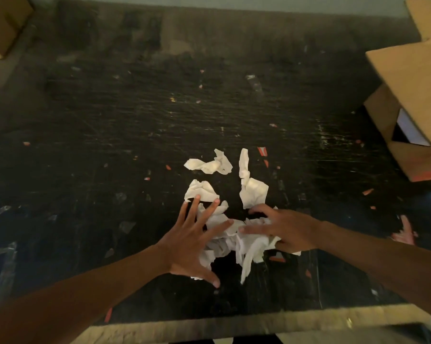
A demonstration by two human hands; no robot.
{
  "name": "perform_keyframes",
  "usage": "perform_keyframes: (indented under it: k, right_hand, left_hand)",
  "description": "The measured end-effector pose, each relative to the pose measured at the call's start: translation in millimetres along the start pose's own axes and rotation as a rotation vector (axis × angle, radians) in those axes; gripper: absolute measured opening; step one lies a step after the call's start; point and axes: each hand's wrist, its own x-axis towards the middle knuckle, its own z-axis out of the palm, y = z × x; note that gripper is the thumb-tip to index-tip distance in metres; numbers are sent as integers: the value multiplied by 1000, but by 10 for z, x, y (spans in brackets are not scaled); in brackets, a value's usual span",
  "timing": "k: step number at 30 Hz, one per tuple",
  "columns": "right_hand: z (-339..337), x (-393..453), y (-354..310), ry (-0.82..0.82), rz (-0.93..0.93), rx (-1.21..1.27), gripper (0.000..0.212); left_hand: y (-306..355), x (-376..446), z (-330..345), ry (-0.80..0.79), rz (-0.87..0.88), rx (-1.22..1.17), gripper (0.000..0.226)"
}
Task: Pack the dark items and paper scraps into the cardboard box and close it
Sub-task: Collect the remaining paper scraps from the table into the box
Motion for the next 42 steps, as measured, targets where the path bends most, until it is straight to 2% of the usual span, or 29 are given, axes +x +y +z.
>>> perform_keyframes:
  k: [3, 7, 13, 17, 20, 22, 25, 28, 32, 34, 37, 40, 42]
  right_hand:
    - [27, -19, -21, 23, -114, -151, 92]
    - [94, 9, -25, 22, -139, -224, 76]
    - [220, 141, -47, 135, -106, -134, 44]
    - [126, 195, -8, 204, 17, 7, 37]
    - [-47, 216, 48, 394, 97, 169, 33]
    - [-210, 261, 80, 549, 127, 279, 22]
    - [-408, 402, 195, 693, 215, 286, 15]
    - [-514, 609, 308, 627, 297, 190, 16]
    - [-375, 877, 362, 318, 244, 101, 24]
    - [-250, 958, 360, 242, 239, 97, 27]
    - [-142, 1016, 398, 231, 223, 13, 37]
    - [-90, 1040, 417, 315, 221, -57, 43]
    - [-76, 1048, 403, 363, 216, -89, 45]
  left_hand:
    - [-37, 72, 56, 46, 7, 57, 96]
    - [-150, 128, 98, 180, 17, 42, 53]
    - [-350, 374, 50, 430, 18, 85, 31]
    - [-455, 536, 31, 581, -10, 73, 29]
    - [-532, 577, -78, 648, -55, 7, 38]
    - [-591, 601, -204, 668, -101, -17, 43]
    - [-715, 662, -372, 620, -233, -43, 42]
    - [-873, 764, -436, 495, -278, -23, 41]
    - [-1060, 913, -443, 241, -120, 65, 54]
    - [-1118, 978, -442, 183, -73, 45, 61]
    - [-1154, 1030, -397, 281, -55, 24, 56]
    - [-1147, 1029, -332, 439, -31, 97, 43]
    - [-1114, 1014, -318, 489, -52, 102, 41]
